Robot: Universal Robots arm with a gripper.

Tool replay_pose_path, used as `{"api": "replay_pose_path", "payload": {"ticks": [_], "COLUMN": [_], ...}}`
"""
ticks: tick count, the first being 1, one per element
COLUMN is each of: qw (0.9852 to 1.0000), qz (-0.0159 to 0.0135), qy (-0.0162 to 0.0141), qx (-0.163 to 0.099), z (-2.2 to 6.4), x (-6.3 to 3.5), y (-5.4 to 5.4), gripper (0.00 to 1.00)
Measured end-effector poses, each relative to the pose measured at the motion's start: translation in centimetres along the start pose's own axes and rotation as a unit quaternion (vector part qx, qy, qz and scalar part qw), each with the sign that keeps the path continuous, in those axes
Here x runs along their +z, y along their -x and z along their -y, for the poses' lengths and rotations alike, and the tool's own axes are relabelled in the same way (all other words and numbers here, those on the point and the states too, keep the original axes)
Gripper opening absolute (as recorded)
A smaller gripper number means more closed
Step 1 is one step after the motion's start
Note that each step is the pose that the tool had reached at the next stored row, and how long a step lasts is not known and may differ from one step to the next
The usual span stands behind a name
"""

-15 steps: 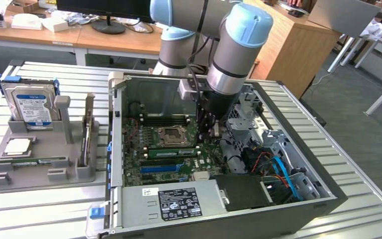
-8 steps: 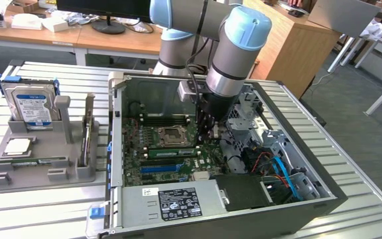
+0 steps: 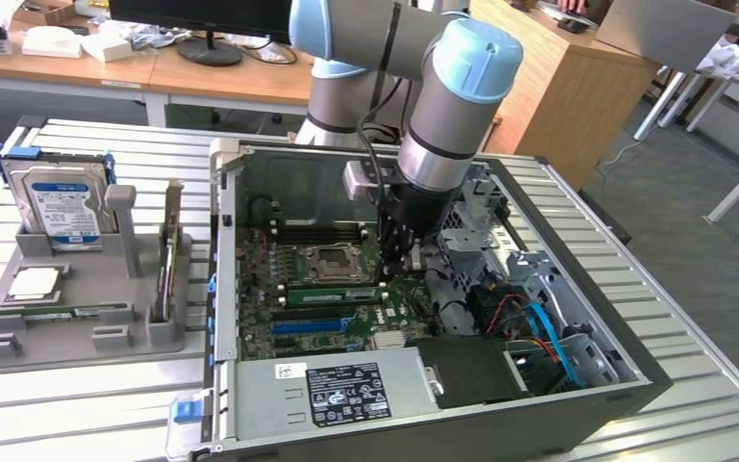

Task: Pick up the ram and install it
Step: 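Press down the ram until it locks into place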

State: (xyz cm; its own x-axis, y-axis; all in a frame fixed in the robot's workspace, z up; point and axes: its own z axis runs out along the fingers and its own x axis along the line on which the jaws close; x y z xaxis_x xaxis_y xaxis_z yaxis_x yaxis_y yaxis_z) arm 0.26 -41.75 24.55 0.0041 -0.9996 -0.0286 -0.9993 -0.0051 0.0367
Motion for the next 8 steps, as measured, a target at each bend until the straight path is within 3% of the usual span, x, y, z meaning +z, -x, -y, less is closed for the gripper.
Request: {"api": "replay_pose_path", "payload": {"ticks": [8], "qw": [1.0], "qz": [0.0002], "qy": [-0.0001], "qx": [0.0], "z": [0.0], "x": [0.14], "y": [0.06], "gripper": [0.1]}}
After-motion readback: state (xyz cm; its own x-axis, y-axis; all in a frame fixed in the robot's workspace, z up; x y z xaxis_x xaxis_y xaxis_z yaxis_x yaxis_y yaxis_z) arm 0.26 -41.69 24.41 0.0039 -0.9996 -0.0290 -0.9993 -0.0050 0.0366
